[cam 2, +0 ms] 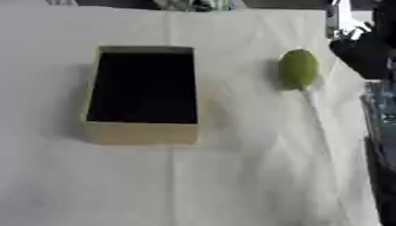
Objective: Pick up objects on the table and place them in the box.
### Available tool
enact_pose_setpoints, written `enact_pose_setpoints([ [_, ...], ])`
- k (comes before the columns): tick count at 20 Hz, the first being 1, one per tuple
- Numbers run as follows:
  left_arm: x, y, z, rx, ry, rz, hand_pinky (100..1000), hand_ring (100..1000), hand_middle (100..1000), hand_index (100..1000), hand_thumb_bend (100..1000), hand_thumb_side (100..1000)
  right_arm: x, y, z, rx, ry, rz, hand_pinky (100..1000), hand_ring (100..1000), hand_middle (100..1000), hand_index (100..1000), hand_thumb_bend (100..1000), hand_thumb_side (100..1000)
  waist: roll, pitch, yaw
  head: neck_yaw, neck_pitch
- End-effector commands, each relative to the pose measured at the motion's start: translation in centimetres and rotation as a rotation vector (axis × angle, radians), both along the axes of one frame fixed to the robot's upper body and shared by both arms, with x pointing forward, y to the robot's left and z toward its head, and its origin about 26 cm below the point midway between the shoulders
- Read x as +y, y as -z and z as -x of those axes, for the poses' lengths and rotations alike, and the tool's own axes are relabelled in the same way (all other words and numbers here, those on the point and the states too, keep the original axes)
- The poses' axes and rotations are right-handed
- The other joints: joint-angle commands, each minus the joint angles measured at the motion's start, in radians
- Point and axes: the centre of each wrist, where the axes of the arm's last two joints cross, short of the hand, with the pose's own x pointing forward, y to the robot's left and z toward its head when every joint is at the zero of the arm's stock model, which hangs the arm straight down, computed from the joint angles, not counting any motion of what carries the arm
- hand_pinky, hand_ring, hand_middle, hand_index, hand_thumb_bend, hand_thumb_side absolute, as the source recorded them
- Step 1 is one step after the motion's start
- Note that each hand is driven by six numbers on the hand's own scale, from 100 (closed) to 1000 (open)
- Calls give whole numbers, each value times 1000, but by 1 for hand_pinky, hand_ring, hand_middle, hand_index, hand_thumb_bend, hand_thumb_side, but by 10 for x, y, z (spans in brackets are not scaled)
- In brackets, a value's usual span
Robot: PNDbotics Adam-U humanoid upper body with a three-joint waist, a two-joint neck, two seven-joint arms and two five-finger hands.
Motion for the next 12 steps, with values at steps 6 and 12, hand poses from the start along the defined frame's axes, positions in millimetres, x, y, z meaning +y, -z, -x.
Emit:
enact_pose_setpoints([
  [6,11,-8,8,-13,-57,-59,624,655,623,751,447,433,-28,-23,20,-41,173,195,853,890,798,825,100,365,-2,-25,-21,21,12],
  [12,14,-5,10,-1,-76,-59,623,655,623,751,443,436,-39,-24,27,16,247,362,850,911,855,854,100,360,-6,-22,-30,29,12],
])
